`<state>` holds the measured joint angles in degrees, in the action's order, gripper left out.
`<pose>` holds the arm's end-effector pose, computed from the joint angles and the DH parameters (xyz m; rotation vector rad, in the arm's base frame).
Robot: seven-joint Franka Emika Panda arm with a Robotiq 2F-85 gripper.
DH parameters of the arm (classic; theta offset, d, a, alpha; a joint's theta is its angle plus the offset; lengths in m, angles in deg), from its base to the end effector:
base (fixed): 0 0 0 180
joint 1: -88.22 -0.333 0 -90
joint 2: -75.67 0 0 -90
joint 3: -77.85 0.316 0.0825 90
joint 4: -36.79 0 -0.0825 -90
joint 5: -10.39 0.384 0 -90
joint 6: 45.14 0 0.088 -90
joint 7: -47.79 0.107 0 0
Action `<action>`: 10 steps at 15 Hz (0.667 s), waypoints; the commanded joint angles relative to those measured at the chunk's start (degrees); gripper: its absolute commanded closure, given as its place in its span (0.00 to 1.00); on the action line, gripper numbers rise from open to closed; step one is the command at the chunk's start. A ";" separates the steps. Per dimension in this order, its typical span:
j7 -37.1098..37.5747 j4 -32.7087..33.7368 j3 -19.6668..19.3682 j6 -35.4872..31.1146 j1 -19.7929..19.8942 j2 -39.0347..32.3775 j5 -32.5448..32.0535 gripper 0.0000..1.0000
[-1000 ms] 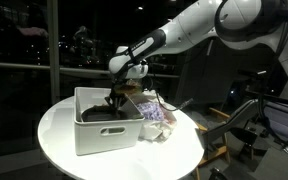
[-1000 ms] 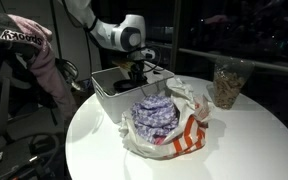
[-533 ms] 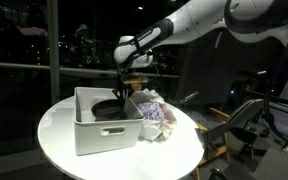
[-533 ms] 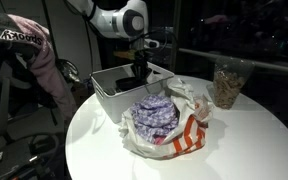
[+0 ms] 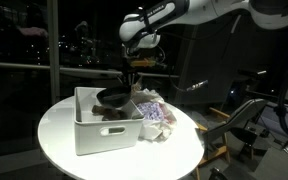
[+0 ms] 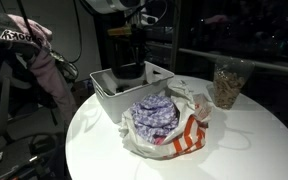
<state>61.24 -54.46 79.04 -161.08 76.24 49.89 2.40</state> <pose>0.6619 0.1448 0.3725 3.0234 0.0837 0.0127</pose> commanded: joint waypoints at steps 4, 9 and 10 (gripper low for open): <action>0.93 -5.52 -1.16 8.64 2.89 8.35 -1.24 0.99; 2.63 -8.21 -3.22 12.08 6.30 10.03 -1.34 0.99; 2.84 -8.76 -3.65 12.34 7.03 10.28 -1.34 0.99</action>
<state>62.39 -60.74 76.02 -149.96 81.71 57.75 1.72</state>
